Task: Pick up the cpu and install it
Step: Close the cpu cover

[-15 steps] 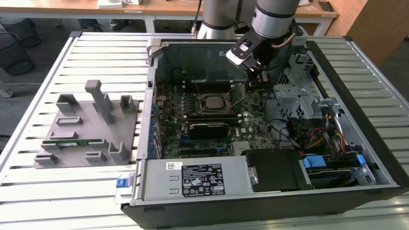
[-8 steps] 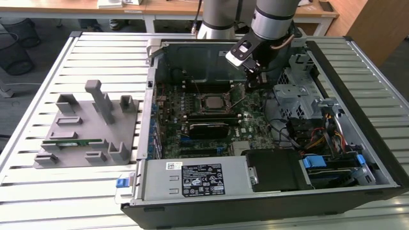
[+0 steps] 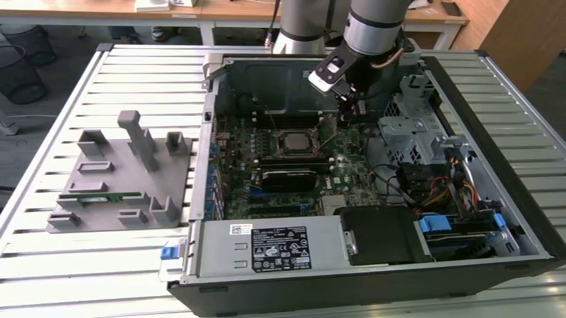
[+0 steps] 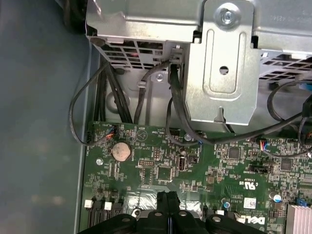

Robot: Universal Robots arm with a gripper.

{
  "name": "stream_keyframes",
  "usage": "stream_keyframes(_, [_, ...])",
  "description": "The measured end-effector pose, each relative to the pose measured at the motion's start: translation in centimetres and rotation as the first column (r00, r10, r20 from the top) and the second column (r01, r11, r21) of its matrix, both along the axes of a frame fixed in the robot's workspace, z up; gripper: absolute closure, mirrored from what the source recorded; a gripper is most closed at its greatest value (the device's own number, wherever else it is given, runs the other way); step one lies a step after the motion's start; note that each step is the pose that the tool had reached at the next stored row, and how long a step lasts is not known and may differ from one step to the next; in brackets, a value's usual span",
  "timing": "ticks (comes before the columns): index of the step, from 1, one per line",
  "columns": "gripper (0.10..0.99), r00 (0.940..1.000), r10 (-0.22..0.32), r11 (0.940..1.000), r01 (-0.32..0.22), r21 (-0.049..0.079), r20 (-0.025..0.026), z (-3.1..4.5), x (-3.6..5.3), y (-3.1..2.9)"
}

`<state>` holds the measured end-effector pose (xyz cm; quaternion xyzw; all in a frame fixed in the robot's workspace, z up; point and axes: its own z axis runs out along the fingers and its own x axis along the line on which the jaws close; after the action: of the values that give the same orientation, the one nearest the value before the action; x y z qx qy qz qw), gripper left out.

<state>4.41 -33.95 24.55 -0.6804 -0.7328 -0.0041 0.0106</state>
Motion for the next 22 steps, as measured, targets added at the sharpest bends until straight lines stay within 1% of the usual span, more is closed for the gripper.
stream_keyframes(11, [0.98, 1.0, 0.0, 1.0, 0.0, 0.0, 0.0, -0.3, -0.66, 0.03])
stream_keyframes(21, [0.98, 1.0, 0.0, 1.0, 0.0, 0.0, 0.0, -0.66, -1.42, 0.03])
stream_keyframes(22, [0.98, 1.0, 0.0, 1.0, 0.0, 0.0, 0.0, -0.76, -1.61, 0.03])
